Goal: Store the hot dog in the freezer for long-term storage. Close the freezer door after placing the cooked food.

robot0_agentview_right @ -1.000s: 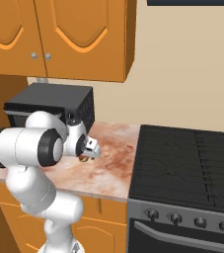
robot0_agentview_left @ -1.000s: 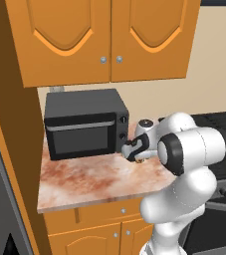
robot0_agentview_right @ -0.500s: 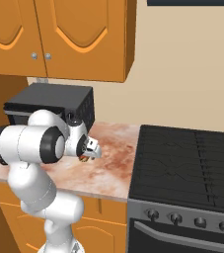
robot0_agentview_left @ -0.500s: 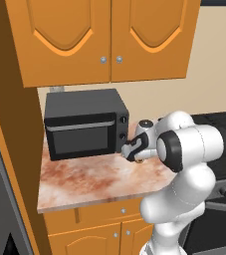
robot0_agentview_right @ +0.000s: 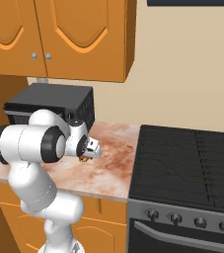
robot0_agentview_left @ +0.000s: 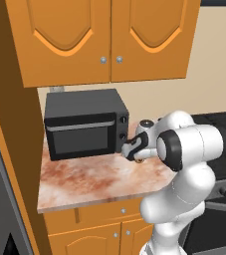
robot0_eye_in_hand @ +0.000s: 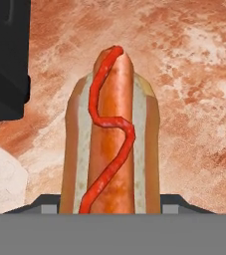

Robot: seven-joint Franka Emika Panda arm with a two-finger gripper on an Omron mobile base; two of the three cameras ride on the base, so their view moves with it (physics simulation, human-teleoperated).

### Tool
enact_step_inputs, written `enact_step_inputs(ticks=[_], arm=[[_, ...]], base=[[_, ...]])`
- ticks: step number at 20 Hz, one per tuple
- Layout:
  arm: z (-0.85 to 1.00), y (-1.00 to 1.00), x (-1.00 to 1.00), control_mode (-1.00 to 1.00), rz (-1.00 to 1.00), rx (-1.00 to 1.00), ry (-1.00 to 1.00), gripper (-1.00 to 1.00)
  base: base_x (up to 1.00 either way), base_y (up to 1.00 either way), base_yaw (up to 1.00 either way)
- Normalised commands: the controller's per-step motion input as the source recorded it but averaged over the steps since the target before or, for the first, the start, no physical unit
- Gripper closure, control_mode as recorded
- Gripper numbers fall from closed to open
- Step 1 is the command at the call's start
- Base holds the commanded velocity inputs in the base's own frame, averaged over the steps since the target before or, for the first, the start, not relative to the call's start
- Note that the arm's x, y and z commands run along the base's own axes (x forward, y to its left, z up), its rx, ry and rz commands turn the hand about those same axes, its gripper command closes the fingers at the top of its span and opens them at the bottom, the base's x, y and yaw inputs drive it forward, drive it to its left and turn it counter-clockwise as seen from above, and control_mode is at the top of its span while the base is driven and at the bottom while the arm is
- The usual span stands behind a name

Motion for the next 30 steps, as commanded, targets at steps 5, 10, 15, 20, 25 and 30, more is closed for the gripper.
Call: enact_step_inputs(ticks=[5, 10, 15, 20, 25, 30], arm=[[0.06, -0.29, -0.46, -1.00, -0.01, 0.00, 0.00, 1.00], [0.44, -0.20, -0.80, -1.00, 0.00, 0.00, 0.00, 1.00], [0.63, -0.01, -0.81, -1.00, 0.00, 0.00, 0.00, 1.00], [0.76, 0.04, -0.55, -1.00, 0.00, 0.00, 0.00, 1.00], [0.60, 0.15, -0.56, -1.00, -0.01, 0.00, 0.00, 1.00], [0.73, 0.10, -0.48, -1.00, 0.00, 0.00, 0.10, 1.00]], base=[[0.00, 0.00, 0.00], [0.00, 0.00, 0.00], [0.00, 0.00, 0.00], [0.00, 0.00, 0.00], [0.00, 0.00, 0.00], [0.00, 0.00, 0.00]])
